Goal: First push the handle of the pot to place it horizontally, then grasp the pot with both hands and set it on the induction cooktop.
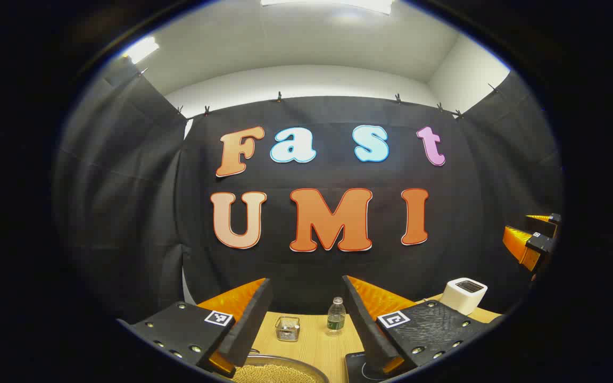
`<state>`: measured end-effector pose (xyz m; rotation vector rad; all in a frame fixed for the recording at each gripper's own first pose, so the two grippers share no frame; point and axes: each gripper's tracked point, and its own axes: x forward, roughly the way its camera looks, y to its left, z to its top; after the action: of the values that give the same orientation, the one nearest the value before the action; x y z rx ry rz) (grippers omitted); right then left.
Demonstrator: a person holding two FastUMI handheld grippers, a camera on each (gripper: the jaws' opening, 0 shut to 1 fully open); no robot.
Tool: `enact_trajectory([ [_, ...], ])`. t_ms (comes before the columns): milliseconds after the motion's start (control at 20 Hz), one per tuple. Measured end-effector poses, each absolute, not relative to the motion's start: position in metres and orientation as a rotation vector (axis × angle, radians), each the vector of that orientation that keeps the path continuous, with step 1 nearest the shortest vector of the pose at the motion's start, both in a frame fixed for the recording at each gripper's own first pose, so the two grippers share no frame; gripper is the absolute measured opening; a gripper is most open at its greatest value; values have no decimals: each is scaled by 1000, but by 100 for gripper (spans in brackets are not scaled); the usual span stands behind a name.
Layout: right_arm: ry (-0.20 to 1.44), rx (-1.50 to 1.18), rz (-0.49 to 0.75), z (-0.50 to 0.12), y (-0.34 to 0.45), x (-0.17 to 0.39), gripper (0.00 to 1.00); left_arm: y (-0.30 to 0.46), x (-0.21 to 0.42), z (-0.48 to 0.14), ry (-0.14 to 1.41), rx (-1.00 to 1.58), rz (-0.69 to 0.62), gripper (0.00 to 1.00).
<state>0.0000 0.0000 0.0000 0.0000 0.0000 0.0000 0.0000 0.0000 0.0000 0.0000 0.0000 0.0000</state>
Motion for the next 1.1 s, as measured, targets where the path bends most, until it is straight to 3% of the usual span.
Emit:
enact_trajectory([
  [1100, 3, -17, 9, -4, 2, -4, 94, 3, -3, 2, 1, 1, 3, 82],
])
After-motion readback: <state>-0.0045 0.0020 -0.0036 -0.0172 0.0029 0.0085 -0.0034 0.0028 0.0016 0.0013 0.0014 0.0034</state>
